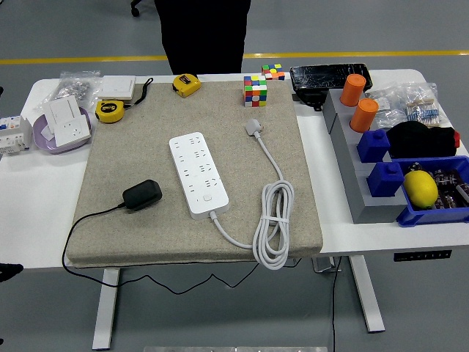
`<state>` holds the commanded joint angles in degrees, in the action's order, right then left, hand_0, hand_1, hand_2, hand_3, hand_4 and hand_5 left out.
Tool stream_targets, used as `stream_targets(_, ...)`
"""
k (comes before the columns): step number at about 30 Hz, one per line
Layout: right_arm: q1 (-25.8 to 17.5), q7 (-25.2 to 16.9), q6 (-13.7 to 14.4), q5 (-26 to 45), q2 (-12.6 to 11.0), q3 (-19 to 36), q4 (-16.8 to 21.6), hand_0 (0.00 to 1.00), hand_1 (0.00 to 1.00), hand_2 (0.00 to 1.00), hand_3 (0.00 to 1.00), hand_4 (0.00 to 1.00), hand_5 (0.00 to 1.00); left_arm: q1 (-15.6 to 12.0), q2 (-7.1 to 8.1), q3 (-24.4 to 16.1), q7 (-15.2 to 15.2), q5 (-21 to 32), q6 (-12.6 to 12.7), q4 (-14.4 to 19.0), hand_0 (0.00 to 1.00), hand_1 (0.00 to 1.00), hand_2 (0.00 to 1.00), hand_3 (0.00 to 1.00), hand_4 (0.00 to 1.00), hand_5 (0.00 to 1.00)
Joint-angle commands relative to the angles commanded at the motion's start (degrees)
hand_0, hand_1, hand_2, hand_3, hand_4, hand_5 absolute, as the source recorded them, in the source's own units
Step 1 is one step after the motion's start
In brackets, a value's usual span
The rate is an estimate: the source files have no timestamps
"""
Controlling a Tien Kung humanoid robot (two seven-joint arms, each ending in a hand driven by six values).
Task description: Pick up the plug,place it near the board,insert it into the board,press the button
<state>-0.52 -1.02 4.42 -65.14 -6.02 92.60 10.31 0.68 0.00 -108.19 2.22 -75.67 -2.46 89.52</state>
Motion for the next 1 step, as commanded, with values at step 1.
stream_targets(1, -0.01, 0.0, 0.0, -0.01, -0.01, 0.0, 0.0, 0.918, 0.868, 0.812, 0.793, 0.998, 0.998, -0.01, 0.0, 0.0, -0.01, -0.04, 0.0, 0.0, 0.998, 0.998, 0.911, 0.833, 0.998, 0.699)
